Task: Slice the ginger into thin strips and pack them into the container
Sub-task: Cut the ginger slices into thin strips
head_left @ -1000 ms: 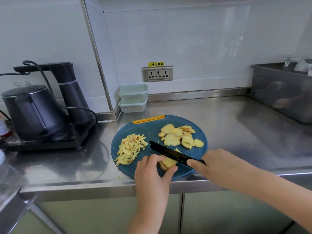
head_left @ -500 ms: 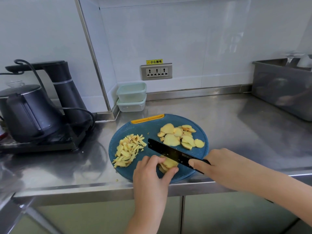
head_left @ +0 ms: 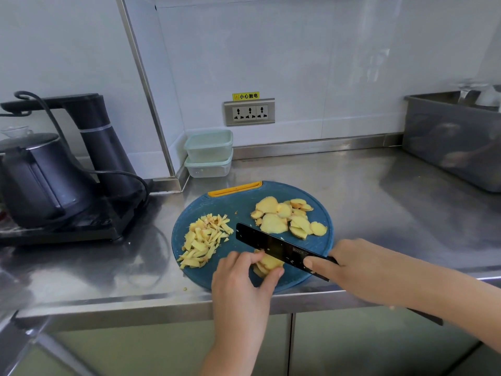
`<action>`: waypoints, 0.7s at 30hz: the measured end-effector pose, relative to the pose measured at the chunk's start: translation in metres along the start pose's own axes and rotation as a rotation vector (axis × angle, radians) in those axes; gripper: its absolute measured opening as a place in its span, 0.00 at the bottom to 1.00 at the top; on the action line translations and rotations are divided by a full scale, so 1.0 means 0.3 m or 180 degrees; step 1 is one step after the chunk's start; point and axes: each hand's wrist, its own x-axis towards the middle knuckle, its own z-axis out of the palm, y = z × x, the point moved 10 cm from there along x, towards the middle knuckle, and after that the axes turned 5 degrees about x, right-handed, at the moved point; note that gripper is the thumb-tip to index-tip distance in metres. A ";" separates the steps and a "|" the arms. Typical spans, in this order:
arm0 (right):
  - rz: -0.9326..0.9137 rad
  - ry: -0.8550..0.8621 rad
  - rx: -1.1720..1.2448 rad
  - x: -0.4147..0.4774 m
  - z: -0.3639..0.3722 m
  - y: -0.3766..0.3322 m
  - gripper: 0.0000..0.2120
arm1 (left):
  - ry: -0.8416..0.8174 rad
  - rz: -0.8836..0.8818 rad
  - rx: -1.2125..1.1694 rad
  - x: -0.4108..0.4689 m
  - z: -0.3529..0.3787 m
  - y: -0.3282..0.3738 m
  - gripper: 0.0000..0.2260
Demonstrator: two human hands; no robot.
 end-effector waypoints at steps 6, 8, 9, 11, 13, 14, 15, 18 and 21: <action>-0.0026 -0.0354 -0.0156 0.021 0.017 -0.015 0.15 | -0.0045 0.0118 0.0011 0.006 0.002 -0.004 0.15; 0.0083 -0.0211 -0.0156 0.037 0.003 0.008 0.10 | -0.0059 0.0158 -0.0016 0.010 0.002 -0.004 0.15; 0.0109 -0.0150 -0.0037 0.043 -0.003 0.020 0.06 | -0.0061 0.0180 -0.0030 0.009 0.001 0.000 0.14; 0.0141 -0.0221 -0.0022 0.034 0.001 0.014 0.06 | -0.0066 0.0215 -0.0037 0.009 0.000 0.004 0.14; -0.0007 -0.0379 -0.0206 0.026 0.008 -0.027 0.14 | -0.0074 0.0228 -0.0034 0.010 0.002 0.000 0.13; -0.0016 -0.0380 -0.0249 0.031 0.010 -0.039 0.17 | -0.0083 0.0230 -0.0031 0.012 0.004 -0.002 0.13; 0.0013 -0.0315 -0.0219 0.037 0.006 -0.047 0.19 | -0.0089 0.0230 -0.0028 0.011 0.005 -0.004 0.13; 0.0142 -0.0203 -0.0047 0.055 0.010 -0.054 0.20 | -0.0056 0.0246 -0.0054 0.007 0.003 -0.001 0.13; 0.0289 -0.0550 -0.0184 0.054 0.038 -0.040 0.21 | 0.0006 0.0275 -0.0021 0.004 -0.002 0.007 0.13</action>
